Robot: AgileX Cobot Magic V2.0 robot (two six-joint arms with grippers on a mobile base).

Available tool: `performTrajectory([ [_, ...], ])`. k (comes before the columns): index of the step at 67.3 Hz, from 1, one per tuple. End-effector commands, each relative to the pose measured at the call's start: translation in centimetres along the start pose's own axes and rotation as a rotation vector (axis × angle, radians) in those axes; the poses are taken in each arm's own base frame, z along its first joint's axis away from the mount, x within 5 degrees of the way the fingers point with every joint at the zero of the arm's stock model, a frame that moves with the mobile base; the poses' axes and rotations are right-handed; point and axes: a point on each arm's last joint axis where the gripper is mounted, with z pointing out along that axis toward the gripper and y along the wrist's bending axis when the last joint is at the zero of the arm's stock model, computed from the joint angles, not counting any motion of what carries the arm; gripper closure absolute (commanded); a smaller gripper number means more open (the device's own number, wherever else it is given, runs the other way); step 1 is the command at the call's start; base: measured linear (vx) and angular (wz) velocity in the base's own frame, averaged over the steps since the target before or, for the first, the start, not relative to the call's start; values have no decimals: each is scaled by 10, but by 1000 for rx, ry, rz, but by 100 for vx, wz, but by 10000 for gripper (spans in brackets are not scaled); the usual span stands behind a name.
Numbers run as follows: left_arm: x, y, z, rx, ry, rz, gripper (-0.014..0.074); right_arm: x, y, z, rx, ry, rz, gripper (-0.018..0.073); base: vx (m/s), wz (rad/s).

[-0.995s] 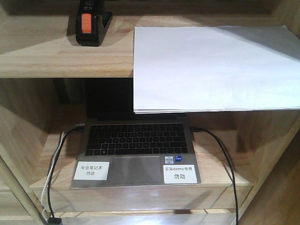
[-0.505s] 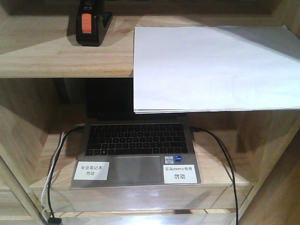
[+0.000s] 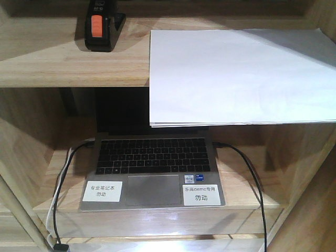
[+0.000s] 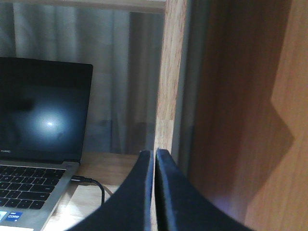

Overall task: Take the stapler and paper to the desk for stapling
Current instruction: 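Lower the open left gripper around the black stapler and close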

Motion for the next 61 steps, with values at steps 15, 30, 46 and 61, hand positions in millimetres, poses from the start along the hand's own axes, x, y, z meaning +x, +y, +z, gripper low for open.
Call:
performTrajectory([
  [15,-36,-17,52,133,-47,-16,45,-5,-1,-1,11,-70,-14,569,0,0],
  [30,-53,-32,110,174,-52,-2,45,-5,-1,-1,11,-70,-14,569,0,0],
  [46,-77,-60,175,249,36,20,45,-5,-1,-1,11,-70,-14,569,0,0],
  [61,-85,-71,224,250,194,21,45,-5,-1,0,11,-66,-14,569,0,0],
])
